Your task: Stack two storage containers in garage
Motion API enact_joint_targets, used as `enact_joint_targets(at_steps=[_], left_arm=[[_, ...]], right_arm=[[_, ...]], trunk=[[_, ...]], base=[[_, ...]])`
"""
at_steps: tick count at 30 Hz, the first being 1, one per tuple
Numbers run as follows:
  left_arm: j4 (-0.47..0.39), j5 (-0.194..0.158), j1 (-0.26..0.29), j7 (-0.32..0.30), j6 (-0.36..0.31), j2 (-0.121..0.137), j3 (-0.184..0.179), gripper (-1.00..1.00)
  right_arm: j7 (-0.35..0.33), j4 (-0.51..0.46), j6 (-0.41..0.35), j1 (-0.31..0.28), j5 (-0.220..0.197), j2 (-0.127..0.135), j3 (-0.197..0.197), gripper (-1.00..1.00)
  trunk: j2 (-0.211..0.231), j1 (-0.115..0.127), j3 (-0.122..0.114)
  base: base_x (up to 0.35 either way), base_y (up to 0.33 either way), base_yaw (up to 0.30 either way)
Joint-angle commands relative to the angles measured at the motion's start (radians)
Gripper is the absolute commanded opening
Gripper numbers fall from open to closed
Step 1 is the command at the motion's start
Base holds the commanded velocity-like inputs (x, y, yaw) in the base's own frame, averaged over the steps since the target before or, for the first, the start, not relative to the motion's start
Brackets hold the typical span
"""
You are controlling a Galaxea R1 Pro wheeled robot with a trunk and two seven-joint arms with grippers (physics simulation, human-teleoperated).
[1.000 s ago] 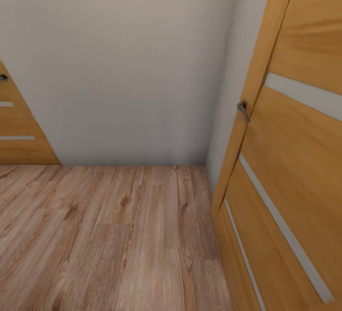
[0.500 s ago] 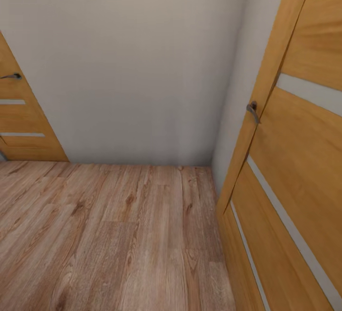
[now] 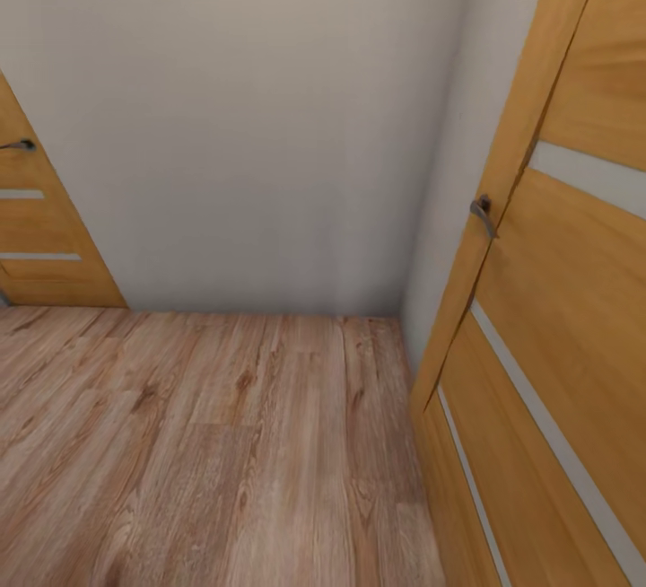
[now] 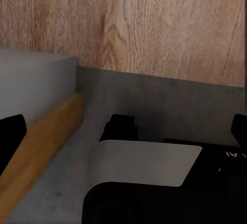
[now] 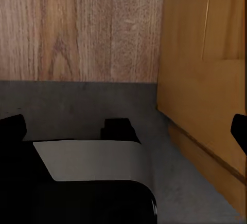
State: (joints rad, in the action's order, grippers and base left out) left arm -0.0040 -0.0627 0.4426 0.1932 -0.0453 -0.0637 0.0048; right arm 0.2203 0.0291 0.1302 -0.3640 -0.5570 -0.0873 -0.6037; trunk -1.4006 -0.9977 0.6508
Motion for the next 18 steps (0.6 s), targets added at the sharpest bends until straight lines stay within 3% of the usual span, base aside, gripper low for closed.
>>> enact_joint_targets(at_steps=[1, 11, 18], left_arm=[[-0.001, -0.006, 0.0, 0.003, -0.003, 0.0, 0.0, 1.0], [-0.001, -0.006, 0.0, 0.002, -0.004, 0.001, 0.0, 1.0], [-0.001, -0.006, 0.0, 0.002, -0.004, 0.001, 0.0, 1.0]], right_arm=[[0.0, 0.003, 0.005, -0.001, -0.009, -0.001, -0.008, 1.0], [0.001, 0.003, 0.002, -0.001, -0.011, -0.002, -0.01, 1.0], [0.001, 0.003, 0.005, -0.001, -0.011, -0.002, -0.009, 1.0]], trunk=[[0.0, 0.0, 0.001], [0.0, 0.0, 0.001], [0.0, 0.0, 0.003]], base=[[0.295, 0.0, 0.0], [0.319, 0.0, 0.011], [0.322, 0.0, 0.217]])
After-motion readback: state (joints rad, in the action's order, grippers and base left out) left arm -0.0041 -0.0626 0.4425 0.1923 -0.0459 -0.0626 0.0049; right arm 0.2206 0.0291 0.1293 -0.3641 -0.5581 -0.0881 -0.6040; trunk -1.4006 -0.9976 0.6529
